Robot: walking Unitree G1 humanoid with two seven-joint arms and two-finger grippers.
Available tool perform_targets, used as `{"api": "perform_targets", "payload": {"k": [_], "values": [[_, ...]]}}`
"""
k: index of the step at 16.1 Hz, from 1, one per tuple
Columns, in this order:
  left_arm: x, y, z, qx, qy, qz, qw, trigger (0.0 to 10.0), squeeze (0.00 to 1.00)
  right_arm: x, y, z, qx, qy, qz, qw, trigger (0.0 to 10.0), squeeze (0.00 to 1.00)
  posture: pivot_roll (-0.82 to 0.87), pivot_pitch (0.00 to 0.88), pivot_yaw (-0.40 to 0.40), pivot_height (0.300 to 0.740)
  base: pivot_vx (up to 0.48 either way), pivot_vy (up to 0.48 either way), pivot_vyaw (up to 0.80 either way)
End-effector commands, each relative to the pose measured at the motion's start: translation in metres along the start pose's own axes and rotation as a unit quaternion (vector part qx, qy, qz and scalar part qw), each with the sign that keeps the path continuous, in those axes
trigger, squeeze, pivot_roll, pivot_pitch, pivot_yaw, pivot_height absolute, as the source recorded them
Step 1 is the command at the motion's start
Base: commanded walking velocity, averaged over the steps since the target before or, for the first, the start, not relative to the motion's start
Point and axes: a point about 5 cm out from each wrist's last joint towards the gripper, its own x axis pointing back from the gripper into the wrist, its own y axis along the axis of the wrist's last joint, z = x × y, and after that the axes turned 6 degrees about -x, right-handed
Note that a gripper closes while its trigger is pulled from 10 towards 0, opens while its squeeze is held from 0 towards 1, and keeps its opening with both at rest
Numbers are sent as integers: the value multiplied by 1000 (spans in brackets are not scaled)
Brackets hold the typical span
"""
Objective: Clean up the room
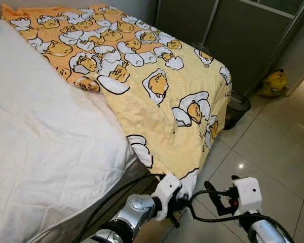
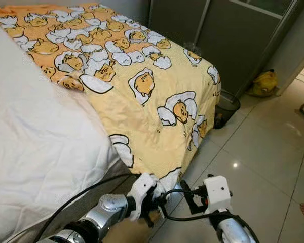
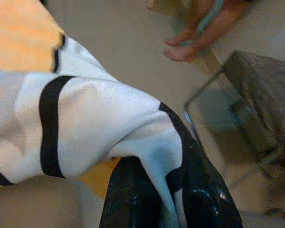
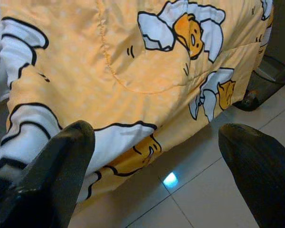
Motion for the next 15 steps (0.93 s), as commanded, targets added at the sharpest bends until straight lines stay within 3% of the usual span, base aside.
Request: {"api": "perform_targets", "payload": {"k": [1,2,4,7,9,10,11,12,15], "values": [[-10,7,-14,-2,8,-24,1000,10000,0,1,4,-6,-2,-9,-5,1000,10000,0,-54,8,-103,740,0,0,0],[-5,10,-2,4,49,-36,998,10000,0,0,4,-5,-2,-9,-5,1000,10000,0,-48,8,-102,740,0,0,0],[3,8,9,-2,83,-39,996,10000,0,0,1,-3,-5,-8,-2,1000,10000,0,-35,7,-102,740,0,0,0],[1,4,3,-19,87,-32,996,10000,0,-2,0,-2,-6,-4,0,1000,10000,0,-29,4,-103,740,-245,0,0],[-4,5,-4,-7,77,-32,997,10000,0,-3,0,-2,-6,-3,0,1000,10000,0,-29,4,-103,740,-216,0,0],[-7,6,-8,-9,62,-30,998,10000,0,-3,0,-3,-5,-3,0,1000,10000,0,-34,4,-101,740,0,0,0],[-13,6,-24,-20,-16,-19,999,10000,0,-4,0,-4,-4,-1,3,1000,10000,0,-34,4,-101,740,0,0,0],[-17,4,-41,-55,-108,3,993,10000,0,-5,-1,-4,-2,11,13,1000,10000,0,-34,4,-101,740,0,0,0],[-20,5,-46,-78,-153,28,985,10000,0,-8,3,-12,1,11,13,1000,10000,0,-44,4,-96,740,0,0,0]]}}
